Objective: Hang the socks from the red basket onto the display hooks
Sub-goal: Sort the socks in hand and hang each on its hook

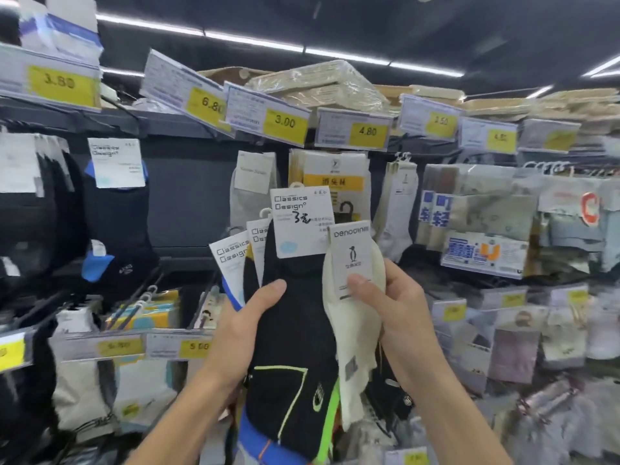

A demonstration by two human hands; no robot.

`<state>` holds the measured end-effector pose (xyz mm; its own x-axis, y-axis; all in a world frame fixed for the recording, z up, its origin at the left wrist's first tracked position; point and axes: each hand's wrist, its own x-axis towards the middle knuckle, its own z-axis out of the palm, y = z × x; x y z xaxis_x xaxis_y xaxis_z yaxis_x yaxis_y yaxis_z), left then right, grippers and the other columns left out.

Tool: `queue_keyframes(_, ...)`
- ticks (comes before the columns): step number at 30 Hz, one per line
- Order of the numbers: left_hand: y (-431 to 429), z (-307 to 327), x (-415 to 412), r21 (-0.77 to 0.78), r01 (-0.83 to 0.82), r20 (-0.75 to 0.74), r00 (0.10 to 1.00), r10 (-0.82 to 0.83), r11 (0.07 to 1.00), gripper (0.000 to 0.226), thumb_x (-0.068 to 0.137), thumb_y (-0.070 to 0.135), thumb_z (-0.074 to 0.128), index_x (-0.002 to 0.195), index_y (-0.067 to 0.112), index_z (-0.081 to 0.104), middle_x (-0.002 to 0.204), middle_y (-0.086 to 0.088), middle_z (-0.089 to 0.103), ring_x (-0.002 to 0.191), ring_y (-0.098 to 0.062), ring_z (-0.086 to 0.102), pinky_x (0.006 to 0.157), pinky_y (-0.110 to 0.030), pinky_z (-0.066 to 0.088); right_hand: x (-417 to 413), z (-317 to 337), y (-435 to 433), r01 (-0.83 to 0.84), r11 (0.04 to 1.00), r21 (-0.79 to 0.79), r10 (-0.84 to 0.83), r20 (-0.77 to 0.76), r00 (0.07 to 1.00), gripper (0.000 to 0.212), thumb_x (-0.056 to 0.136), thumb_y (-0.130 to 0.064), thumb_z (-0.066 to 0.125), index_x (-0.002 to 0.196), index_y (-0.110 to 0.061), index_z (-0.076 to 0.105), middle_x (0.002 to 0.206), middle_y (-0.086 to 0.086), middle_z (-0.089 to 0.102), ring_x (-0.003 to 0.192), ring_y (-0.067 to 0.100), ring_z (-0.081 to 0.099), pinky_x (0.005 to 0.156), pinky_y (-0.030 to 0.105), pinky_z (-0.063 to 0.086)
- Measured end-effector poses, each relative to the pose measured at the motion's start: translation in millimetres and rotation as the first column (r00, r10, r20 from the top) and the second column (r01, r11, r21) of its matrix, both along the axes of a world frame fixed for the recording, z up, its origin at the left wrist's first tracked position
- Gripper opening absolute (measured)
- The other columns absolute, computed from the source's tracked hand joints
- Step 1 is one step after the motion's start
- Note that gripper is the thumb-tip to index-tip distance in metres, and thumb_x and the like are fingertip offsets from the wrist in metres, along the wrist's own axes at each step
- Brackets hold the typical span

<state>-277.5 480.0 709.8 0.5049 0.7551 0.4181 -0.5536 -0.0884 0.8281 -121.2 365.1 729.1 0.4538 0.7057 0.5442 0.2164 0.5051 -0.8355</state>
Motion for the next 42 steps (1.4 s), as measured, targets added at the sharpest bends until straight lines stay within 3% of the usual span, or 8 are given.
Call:
queue_keyframes(20,-56,20,165,-0.168,0.044,-0.164,0.984,-0.072,0.985,0.030,0.081,0.022,0.071,0.111,0.014,0.073,0.104,-0.011,0.078,0.086,-0.027,0.076,0.055,-0.014,0.056,204,37,-29,0.358,0.933,0.016,-0.356,-0.076,0.931,0.014,0.096,-0.023,0.060,0.106,-0.033,0.062,0.102,-0.006,0.074,0.090,0.016,0.072,0.076,0.039,0.061)
queue_keyframes(22,-54,20,155,-0.196,0.060,-0.090,0.993,-0.079,0.979,0.022,0.102,0.005,0.047,0.119,0.000,0.060,0.074,-0.032,0.072,0.064,-0.014,0.070,0.042,-0.005,0.043,224,54,-6,0.409,0.912,-0.007,-0.409,-0.028,0.912,0.016,0.097,-0.021,0.057,0.107,-0.034,0.060,0.105,-0.005,0.072,0.095,0.019,0.070,0.083,0.044,0.059)
queue_keyframes(24,-53,25,150,-0.194,0.025,-0.026,0.999,-0.030,0.981,0.038,0.107,0.007,0.038,0.140,-0.012,0.041,0.024,-0.005,0.045,0.030,0.003,0.052,0.048,-0.005,0.042,241,69,16,0.428,0.904,-0.002,-0.428,0.005,0.904,0.020,0.097,-0.017,0.056,0.108,-0.033,0.058,0.107,-0.004,0.070,0.098,0.019,0.069,0.088,0.046,0.057)
queue_keyframes(28,-81,38,147,0.037,0.025,-0.174,0.985,-0.018,0.999,0.037,0.104,0.000,0.039,0.139,-0.011,0.046,0.048,-0.013,0.061,0.037,0.002,0.057,0.051,-0.010,0.046,260,88,50,0.417,0.908,0.025,-0.418,0.082,0.905,0.037,0.099,-0.010,0.052,0.132,-0.025,0.053,0.113,-0.009,0.066,0.101,0.010,0.064,0.082,0.028,0.056)
queue_keyframes(31,-66,35,143,-0.061,-0.005,-0.097,0.995,0.000,0.998,0.026,0.105,0.000,0.038,0.114,-0.013,0.058,0.023,-0.001,0.043,0.019,0.001,0.042,0.042,-0.010,0.043,268,88,66,0.415,0.908,0.053,-0.418,0.174,0.892,0.038,0.100,-0.011,0.049,0.134,-0.027,0.052,0.119,-0.007,0.066,0.103,0.006,0.064,0.081,0.020,0.054)
queue_keyframes(33,-58,33,142,-0.165,0.013,-0.152,0.988,-0.038,0.986,0.028,0.105,0.002,0.039,0.082,0.000,0.055,0.052,-0.023,0.066,0.025,0.004,0.048,0.041,-0.011,0.043,272,83,73,0.424,0.905,0.039,-0.420,0.247,0.874,0.041,0.100,-0.011,0.048,0.137,-0.027,0.051,0.109,-0.019,0.066,0.092,-0.008,0.063,0.068,0.005,0.048)
queue_keyframes(35,-54,27,144,-0.196,0.002,-0.155,0.987,-0.033,0.981,0.013,0.095,0.008,0.055,0.094,-0.001,0.066,0.105,-0.023,0.075,0.060,-0.002,0.072,0.059,-0.018,0.052,271,78,76,0.441,0.897,0.020,-0.425,0.314,0.849,0.044,0.100,-0.009,0.048,0.140,-0.028,0.048,0.104,-0.026,0.062,0.086,-0.017,0.060,0.062,-0.001,0.043)
queue_keyframes(42,-35,12,126,-0.184,-0.031,-0.049,0.999,0.023,0.982,0.045,0.068,0.027,0.083,0.113,0.027,0.076,0.118,-0.007,0.075,0.104,-0.027,0.074,0.075,-0.030,0.061,216,63,39,0.572,0.819,0.043,-0.532,0.433,0.728,0.056,0.094,-0.024,0.057,0.147,-0.024,0.039,0.129,-0.017,0.055,0.114,0.010,0.060,0.095,0.026,0.047)
